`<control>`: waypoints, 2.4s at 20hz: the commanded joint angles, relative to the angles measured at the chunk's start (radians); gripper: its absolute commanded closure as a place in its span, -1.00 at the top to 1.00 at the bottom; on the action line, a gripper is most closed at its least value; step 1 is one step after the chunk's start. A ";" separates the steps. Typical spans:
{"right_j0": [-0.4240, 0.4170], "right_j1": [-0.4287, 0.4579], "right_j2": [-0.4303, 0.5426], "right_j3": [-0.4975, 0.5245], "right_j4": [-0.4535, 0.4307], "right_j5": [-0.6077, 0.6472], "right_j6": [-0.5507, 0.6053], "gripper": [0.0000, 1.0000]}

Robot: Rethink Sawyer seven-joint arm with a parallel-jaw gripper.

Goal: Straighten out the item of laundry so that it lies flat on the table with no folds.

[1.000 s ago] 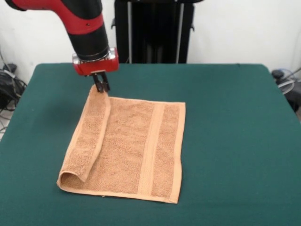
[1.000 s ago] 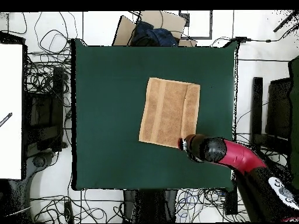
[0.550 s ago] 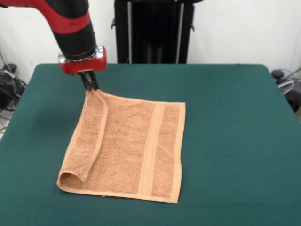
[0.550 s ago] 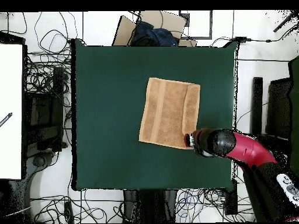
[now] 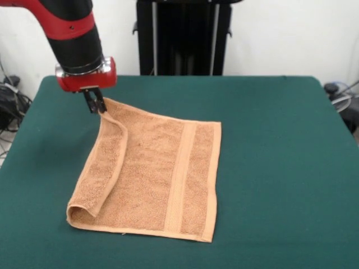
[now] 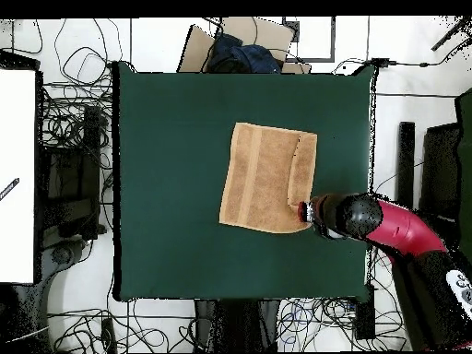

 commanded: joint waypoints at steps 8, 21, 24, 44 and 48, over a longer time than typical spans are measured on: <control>-0.063 -0.108 0.065 0.103 -0.068 -0.113 -0.038 -1.00; -0.140 -0.289 0.014 0.318 -0.032 -0.224 0.091 -1.00; -0.135 -0.286 0.008 0.329 -0.047 -0.228 0.078 -1.00; -0.066 -0.495 0.094 0.517 0.056 -0.264 0.107 1.00; -0.039 -0.567 0.079 0.550 0.099 -0.236 0.110 1.00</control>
